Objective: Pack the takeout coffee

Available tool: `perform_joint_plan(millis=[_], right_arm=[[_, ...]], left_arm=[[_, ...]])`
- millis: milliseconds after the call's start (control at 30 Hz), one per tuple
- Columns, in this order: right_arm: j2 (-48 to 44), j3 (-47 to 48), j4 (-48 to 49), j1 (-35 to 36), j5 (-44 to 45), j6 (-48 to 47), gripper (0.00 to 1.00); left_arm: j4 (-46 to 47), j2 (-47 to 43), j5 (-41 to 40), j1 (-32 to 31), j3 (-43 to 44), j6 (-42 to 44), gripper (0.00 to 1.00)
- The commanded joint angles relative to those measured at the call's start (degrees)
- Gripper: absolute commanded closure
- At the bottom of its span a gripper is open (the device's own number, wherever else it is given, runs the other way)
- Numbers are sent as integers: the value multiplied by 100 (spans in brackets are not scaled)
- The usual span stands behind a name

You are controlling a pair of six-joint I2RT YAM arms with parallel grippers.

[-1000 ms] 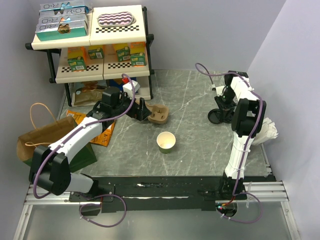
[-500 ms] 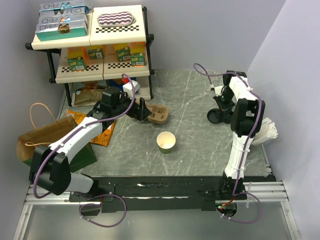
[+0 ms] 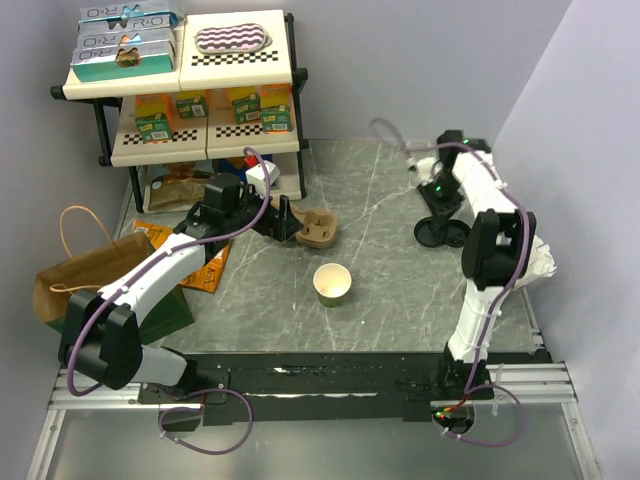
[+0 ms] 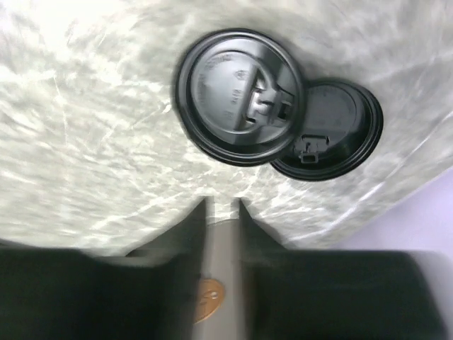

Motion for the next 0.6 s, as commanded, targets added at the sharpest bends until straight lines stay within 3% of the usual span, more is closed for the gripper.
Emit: perform_joint_plan(millis=[0,100,333,567], right_arm=[[-1025,-1262,1017,856,978,-1733,58],[-1264,-1897,1397,1313,1447,-2344,52],[-535,-1634,1055,1587,2177,-2512,52],[-236,-1792,1134,1648,2336,-2635,52]], left_arm=[[143,-32,-19,-5,139,77,3],[195,-111,-27,-5,51,68,3],[230,-418,-89,-5,-204,95,3],[239,-603,-98,83,-432,77,3]])
